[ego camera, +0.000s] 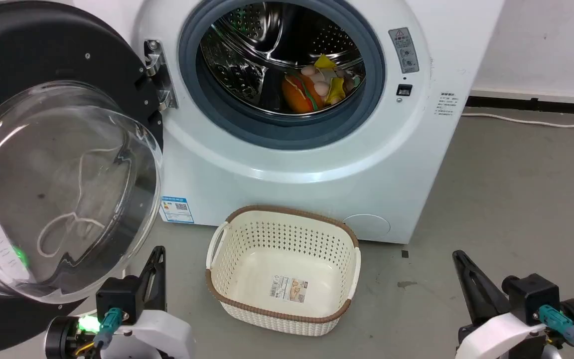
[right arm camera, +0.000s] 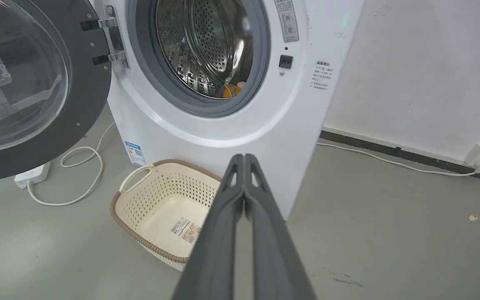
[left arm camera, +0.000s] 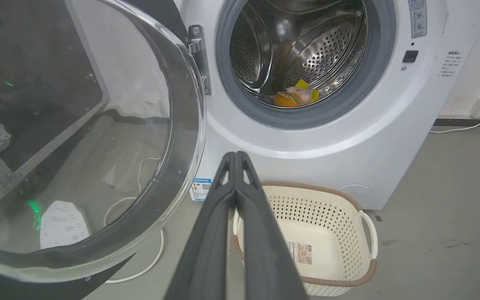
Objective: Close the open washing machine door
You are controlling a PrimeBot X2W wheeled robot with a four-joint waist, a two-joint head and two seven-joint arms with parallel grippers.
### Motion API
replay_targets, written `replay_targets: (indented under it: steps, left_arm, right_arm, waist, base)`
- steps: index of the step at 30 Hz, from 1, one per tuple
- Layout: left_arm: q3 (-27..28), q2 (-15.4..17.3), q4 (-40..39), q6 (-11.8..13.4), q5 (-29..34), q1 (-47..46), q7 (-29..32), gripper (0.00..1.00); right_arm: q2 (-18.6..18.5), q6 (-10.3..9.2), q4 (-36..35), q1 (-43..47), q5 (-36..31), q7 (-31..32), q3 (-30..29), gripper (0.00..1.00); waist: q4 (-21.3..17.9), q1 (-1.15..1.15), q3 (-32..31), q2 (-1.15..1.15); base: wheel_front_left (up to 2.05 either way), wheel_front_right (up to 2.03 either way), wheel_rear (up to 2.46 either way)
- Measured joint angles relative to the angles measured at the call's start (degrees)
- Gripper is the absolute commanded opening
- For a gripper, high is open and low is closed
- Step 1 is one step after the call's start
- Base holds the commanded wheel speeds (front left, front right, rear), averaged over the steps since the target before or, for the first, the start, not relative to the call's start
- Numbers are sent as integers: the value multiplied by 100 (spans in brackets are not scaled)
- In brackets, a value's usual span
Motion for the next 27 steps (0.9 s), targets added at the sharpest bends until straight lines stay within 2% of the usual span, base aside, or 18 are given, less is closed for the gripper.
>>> replay_targets:
  steps: [27]
  left_arm:
    - [2, 0, 0, 0, 0, 0, 0, 0]
  right_arm:
    - [0, 0, 0, 0, 0, 0, 2, 0]
  waist:
    - [0, 0, 0, 0]
  base:
    - [0, 0, 0]
